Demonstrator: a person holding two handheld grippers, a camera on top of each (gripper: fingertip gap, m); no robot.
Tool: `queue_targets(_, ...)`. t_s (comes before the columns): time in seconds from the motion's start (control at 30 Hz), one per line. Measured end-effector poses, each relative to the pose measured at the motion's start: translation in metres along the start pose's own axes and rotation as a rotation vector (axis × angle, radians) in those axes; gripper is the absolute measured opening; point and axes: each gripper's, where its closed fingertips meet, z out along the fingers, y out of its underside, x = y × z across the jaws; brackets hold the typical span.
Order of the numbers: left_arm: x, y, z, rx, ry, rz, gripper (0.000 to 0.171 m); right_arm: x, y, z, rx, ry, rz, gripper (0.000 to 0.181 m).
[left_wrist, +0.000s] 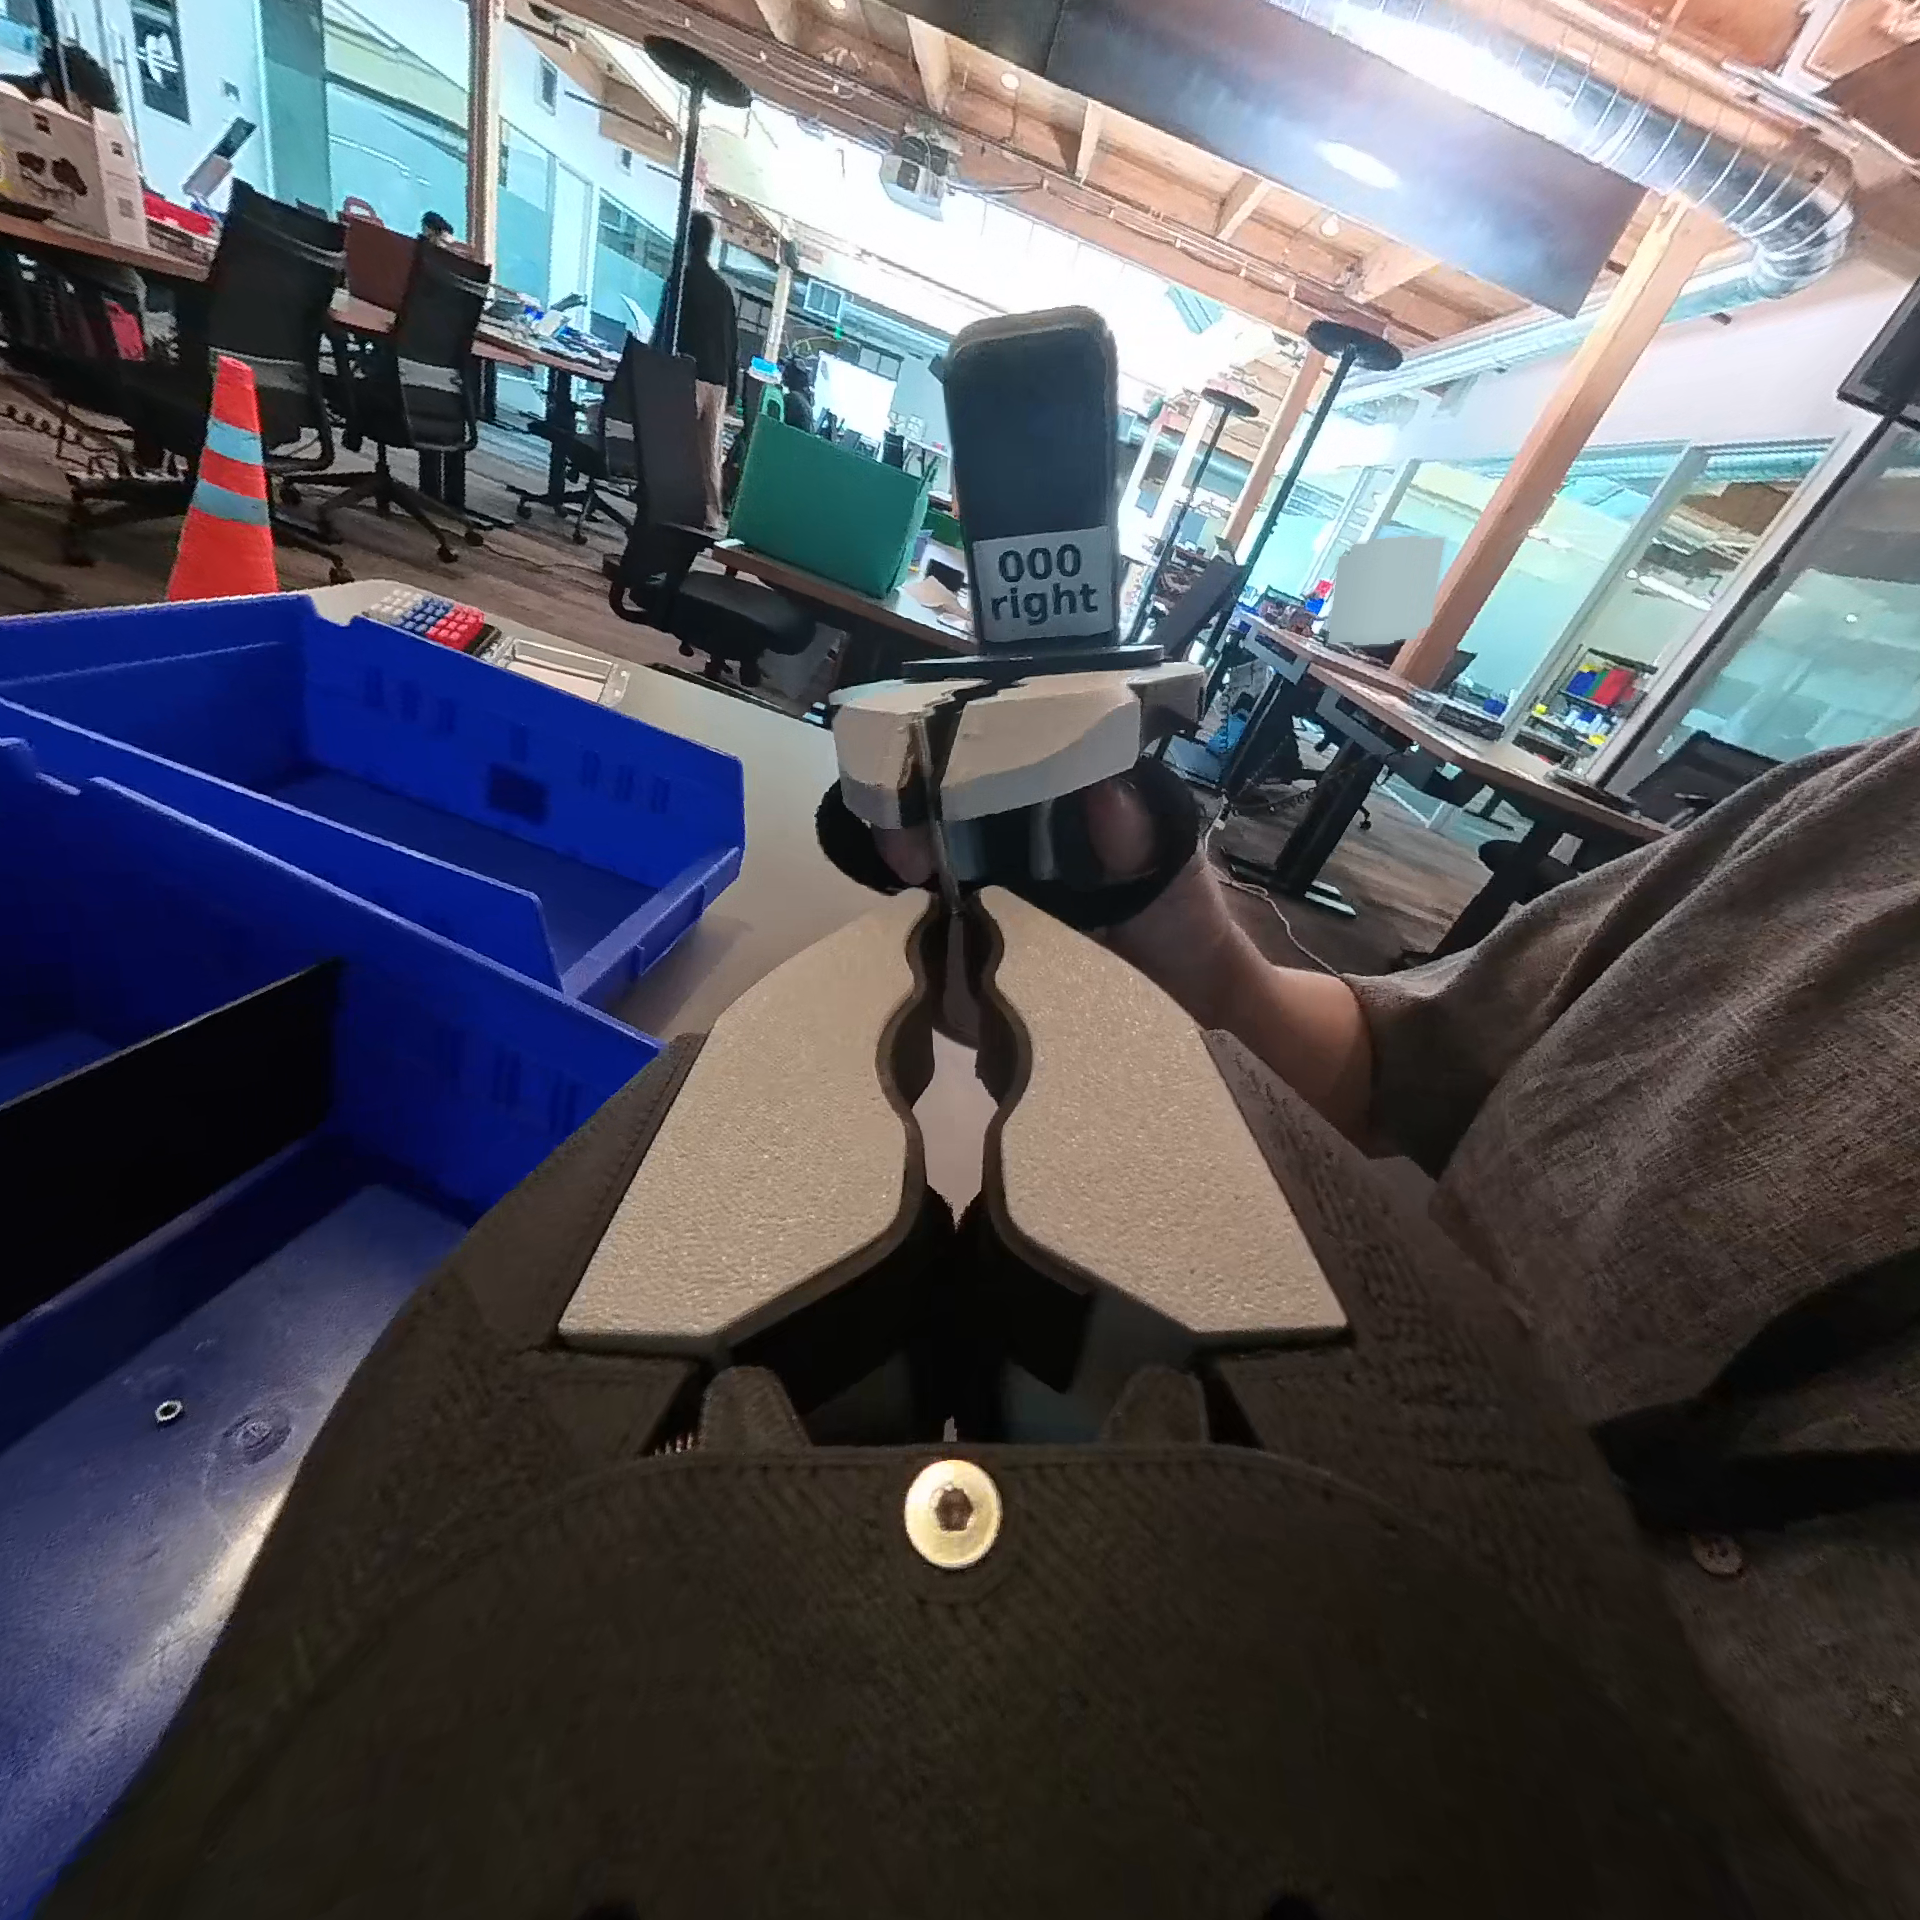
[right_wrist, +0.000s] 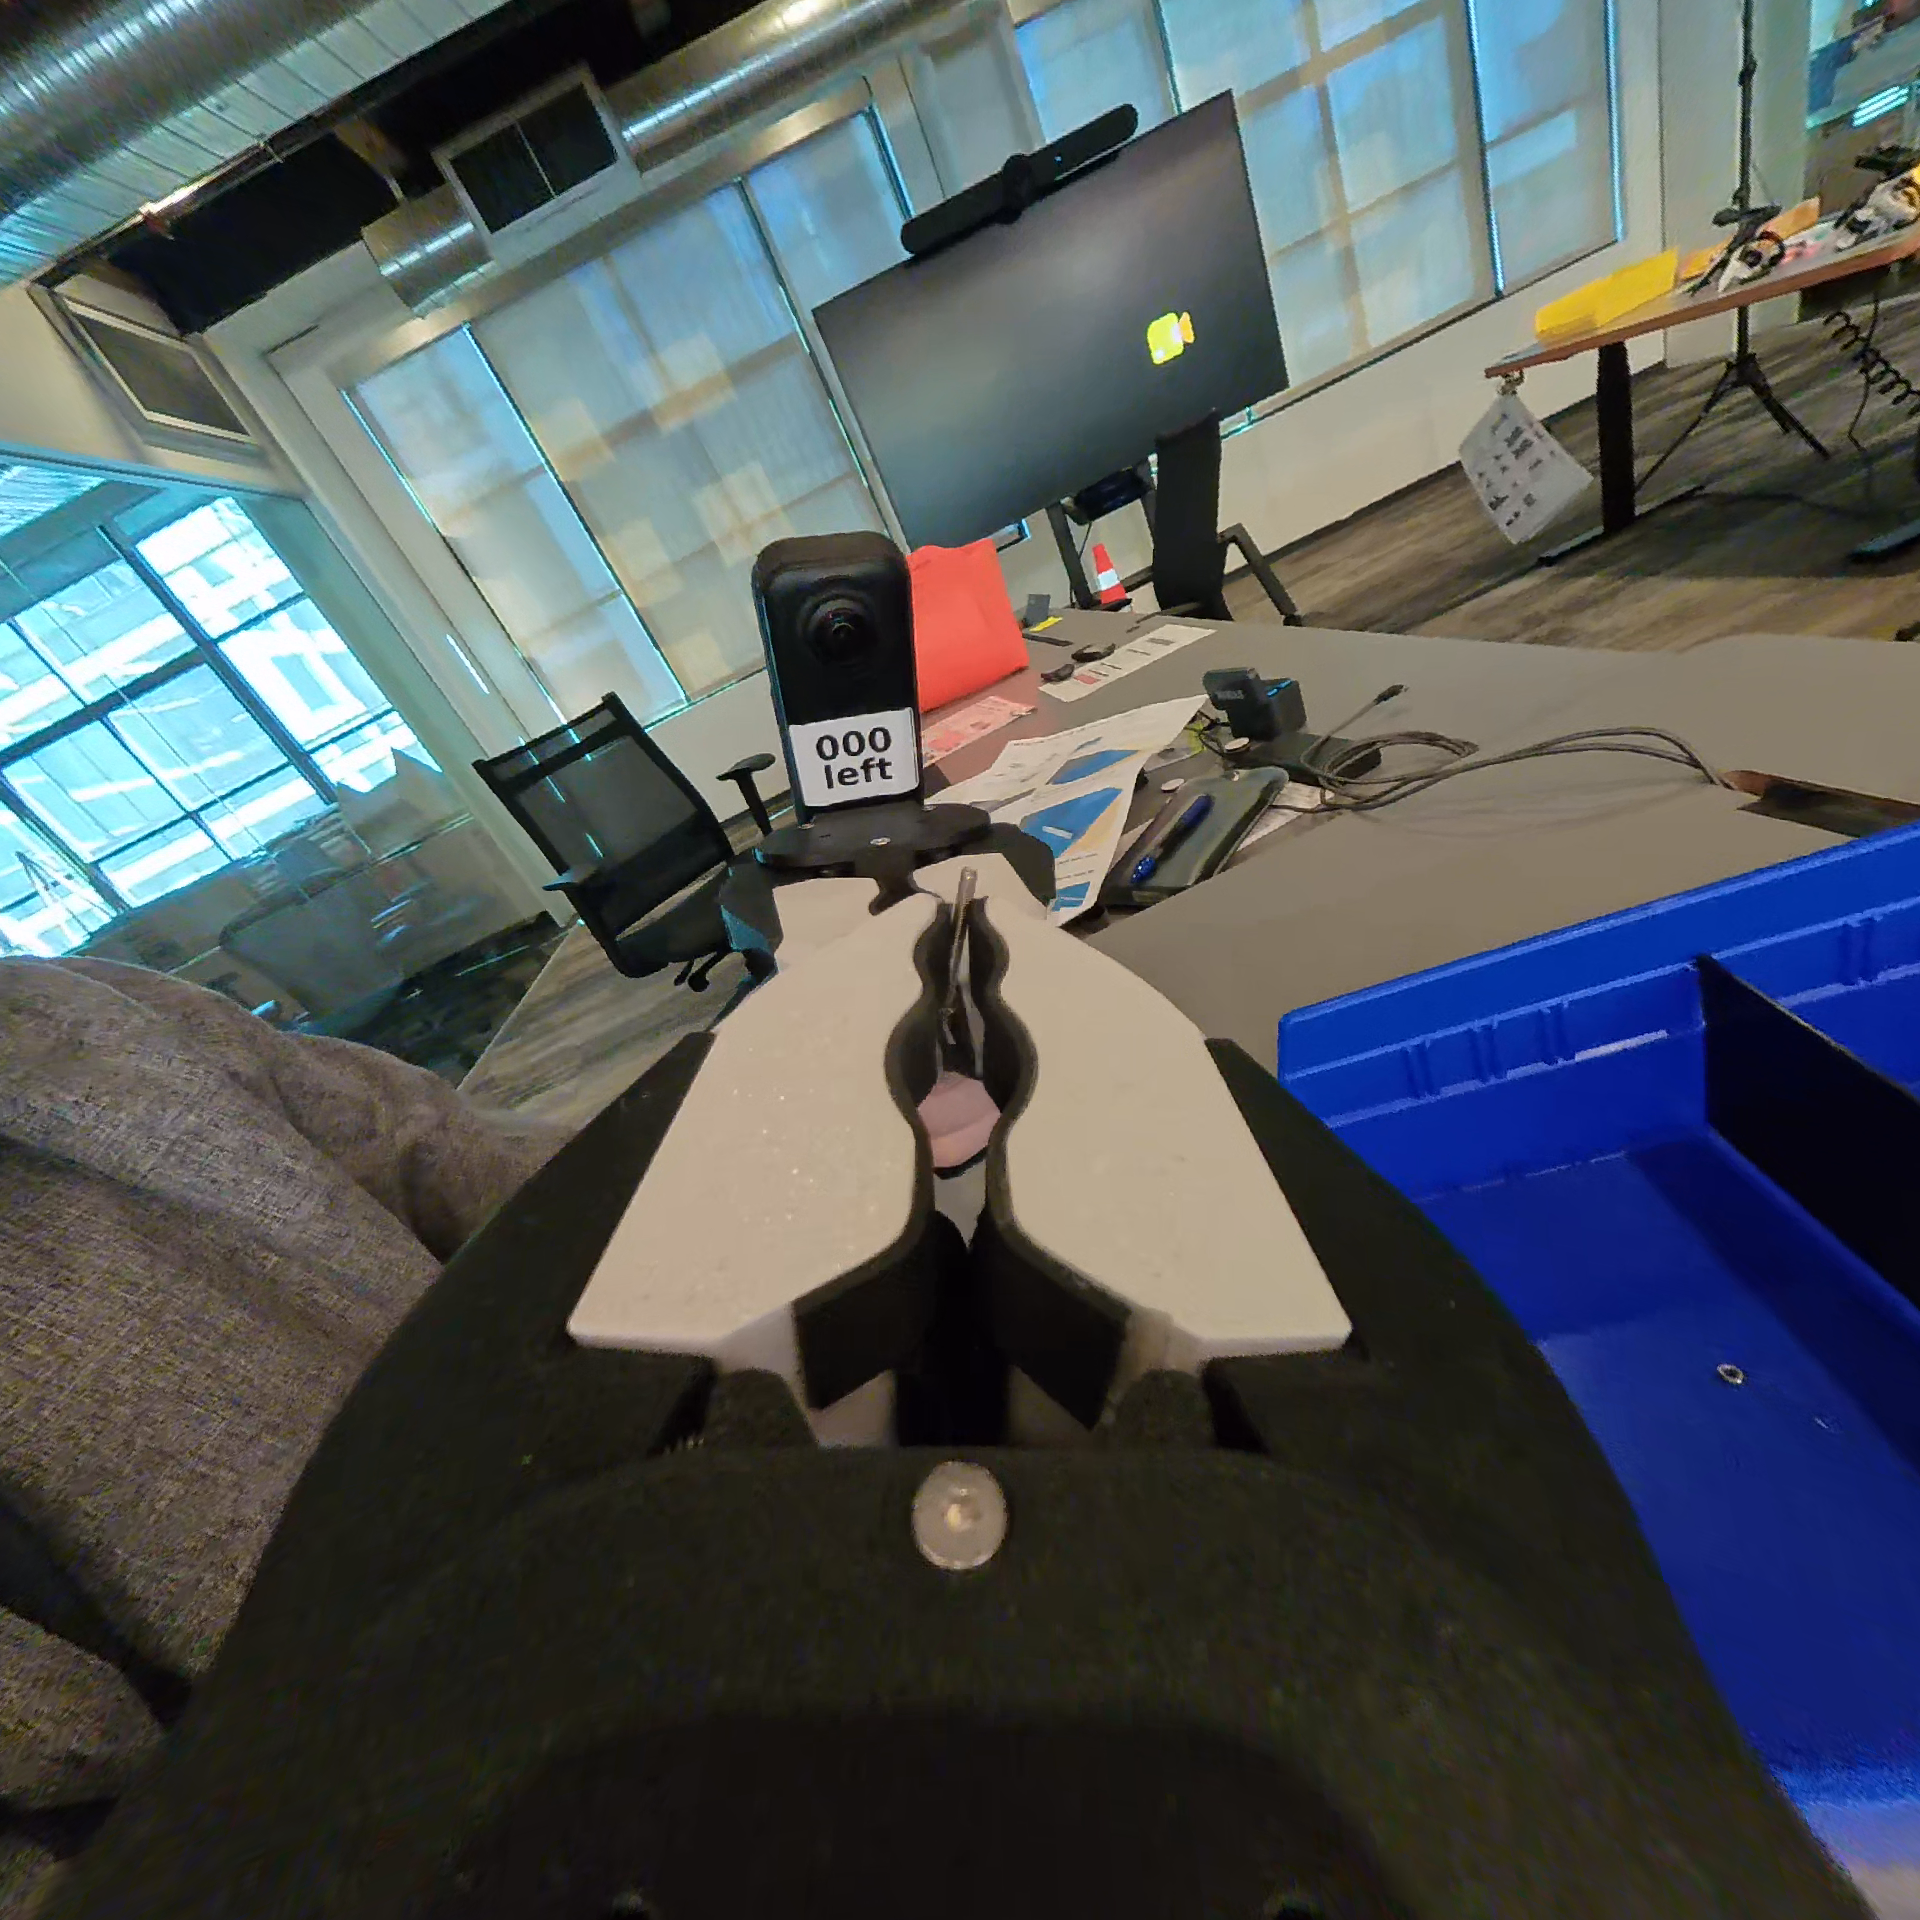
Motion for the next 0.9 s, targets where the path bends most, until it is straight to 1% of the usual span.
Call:
queue_targets(0.2,-0.005,-0.009,-0.004,0.059,0.009,-0.009,0.002,0.004,0.001,0.002,0.011,-0.045,0.051,0.010)
queue_targets(0.33,-0.011,-0.003,-0.003,0.033,0.003,-0.001,0.002,0.006,-0.001,0.002,0.027,-0.085,0.085,0.004)
queue_targets(0.5,-0.013,0.001,-0.003,0.013,-0.022,0.047,0.002,0.007,0.002,0.003,0.028,-0.126,0.129,0.002)
queue_targets(0.7,-0.011,-0.005,-0.008,0.021,-0.024,0.099,0.002,0.008,-0.002,-0.002,0.070,-0.133,0.151,0.014)
queue_targets(0.77,-0.006,-0.004,-0.006,0.001,-0.011,0.140,0.002,0.010,0.002,-0.002,0.066,-0.145,0.180,0.016)
queue_targets(0.8,-0.005,-0.002,-0.006,-0.022,-0.016,0.168,0.002,0.007,0.002,-0.002,0.071,-0.178,0.214,0.018)
queue_targets(0.9,-0.005,0.004,-0.004,-0.076,-0.054,0.250,0.002,0.001,0.005,0.000,0.069,-0.236,0.278,0.021)
